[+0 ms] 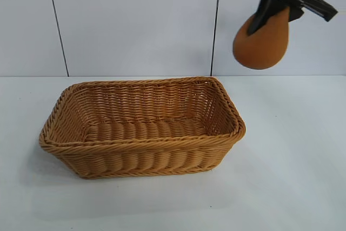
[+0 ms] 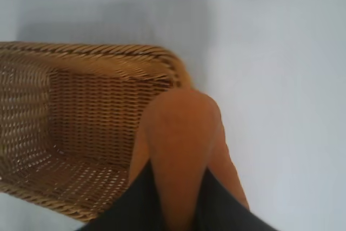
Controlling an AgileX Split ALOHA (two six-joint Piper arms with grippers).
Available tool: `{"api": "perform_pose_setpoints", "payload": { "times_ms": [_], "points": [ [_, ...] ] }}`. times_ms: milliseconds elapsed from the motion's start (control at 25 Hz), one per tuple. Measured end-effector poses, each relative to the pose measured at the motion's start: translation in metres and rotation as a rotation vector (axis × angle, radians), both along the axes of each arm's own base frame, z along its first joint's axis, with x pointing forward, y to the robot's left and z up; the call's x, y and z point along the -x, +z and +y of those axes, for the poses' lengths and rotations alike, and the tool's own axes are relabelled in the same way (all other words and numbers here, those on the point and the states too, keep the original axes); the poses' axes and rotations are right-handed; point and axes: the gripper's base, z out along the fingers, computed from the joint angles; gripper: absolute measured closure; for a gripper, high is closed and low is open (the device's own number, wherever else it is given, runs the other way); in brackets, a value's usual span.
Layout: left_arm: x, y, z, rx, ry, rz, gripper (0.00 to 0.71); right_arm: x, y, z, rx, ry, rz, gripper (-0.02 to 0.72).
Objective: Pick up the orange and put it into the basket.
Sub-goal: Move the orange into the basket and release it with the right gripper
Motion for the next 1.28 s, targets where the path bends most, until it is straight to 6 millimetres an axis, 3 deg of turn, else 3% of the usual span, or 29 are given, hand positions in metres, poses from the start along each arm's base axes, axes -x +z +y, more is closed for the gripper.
{"api": "perform_pose_setpoints", "payload": {
  "times_ms": [280,480,800,920,1040,1120,1280],
  "points": [
    [0.0,0.0,0.0,0.0,0.0,0.0,0.038,0.024,-0.002,0.086,-0.034,0.142,-0.092,0.671],
    [0.0,0.0,0.0,0.0,0.0,0.0,0.038,0.026,-0.034,0.124,-0.028,0.186,-0.094,0.671],
    [0.0,0.0,0.0,-0.001,0.0,0.0,0.038,0.014,-0.119,0.144,0.039,0.184,0.004,0.671],
    [0.0,0.0,0.0,-0.001,0.0,0.0,0.038,0.013,-0.133,0.144,0.055,0.186,0.037,0.672],
    [0.0,0.0,0.0,-0.001,0.0,0.0,0.038,0.013,-0.134,0.145,0.054,0.186,0.039,0.668],
    [0.0,0.0,0.0,-0.001,0.0,0.0,0.038,0.014,-0.134,0.145,0.053,0.187,0.045,0.577],
    [0.0,0.0,0.0,-0.005,0.002,0.0,0.038,0.016,-0.133,0.144,0.058,0.197,0.066,0.155]
  ]
}}
